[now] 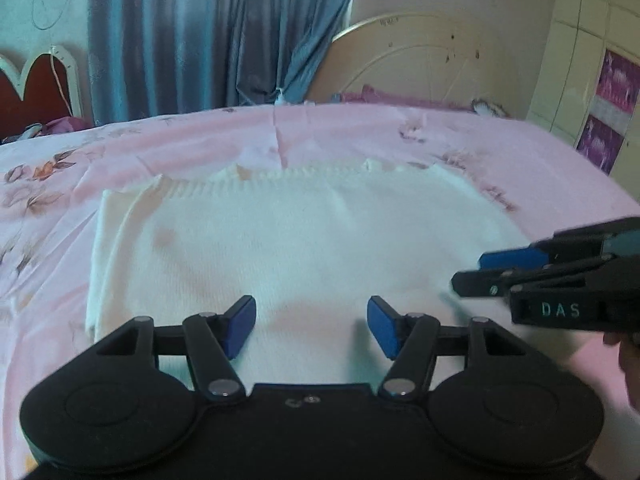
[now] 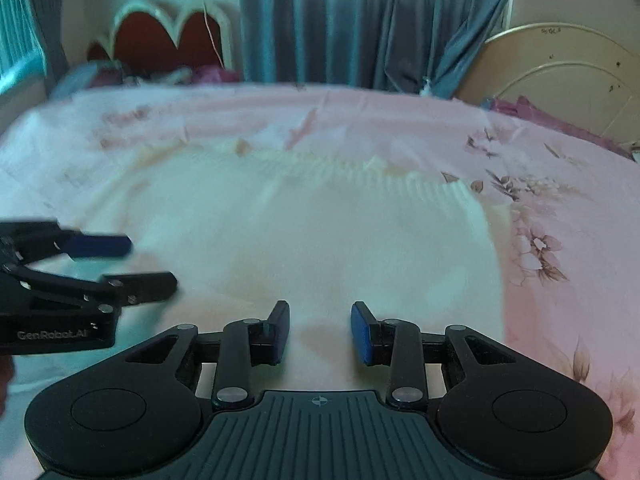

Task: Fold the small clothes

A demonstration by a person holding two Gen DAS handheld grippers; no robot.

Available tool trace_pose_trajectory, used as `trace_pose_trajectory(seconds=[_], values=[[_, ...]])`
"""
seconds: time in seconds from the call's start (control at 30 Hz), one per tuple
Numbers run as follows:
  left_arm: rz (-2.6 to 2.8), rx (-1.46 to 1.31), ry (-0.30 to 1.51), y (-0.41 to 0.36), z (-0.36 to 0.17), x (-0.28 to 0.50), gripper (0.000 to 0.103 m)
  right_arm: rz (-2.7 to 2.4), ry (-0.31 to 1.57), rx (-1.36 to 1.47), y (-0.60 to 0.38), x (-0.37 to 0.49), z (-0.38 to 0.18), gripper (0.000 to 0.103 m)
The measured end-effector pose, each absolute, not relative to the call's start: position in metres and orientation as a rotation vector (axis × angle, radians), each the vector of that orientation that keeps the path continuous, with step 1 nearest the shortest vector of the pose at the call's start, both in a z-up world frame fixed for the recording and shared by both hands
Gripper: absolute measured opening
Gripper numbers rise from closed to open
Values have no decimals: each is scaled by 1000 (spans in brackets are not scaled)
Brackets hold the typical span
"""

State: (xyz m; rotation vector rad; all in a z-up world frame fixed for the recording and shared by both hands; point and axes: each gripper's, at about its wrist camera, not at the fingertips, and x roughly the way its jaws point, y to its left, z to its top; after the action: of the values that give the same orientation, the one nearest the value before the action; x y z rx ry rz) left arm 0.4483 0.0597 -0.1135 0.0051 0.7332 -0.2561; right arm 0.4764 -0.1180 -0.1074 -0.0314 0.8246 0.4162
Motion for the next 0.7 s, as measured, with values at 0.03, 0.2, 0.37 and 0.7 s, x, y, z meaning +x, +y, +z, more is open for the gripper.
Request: trace_pose_trajectory(seconds=[0.03, 0.2, 0.37, 0.7], values=[[-256, 16, 742, 58, -115, 444, 60, 446, 832, -52, -111, 469, -108, 35], [-228, 36, 804, 54, -129, 431, 61, 429, 889, -71, -101, 452, -125, 35], [-209, -16, 774, 70, -118, 411, 60, 438, 869, -30, -112, 432, -109, 35], [-180, 1, 787, 71, -123, 386, 55, 403, 879, -109, -113, 416, -117, 33]])
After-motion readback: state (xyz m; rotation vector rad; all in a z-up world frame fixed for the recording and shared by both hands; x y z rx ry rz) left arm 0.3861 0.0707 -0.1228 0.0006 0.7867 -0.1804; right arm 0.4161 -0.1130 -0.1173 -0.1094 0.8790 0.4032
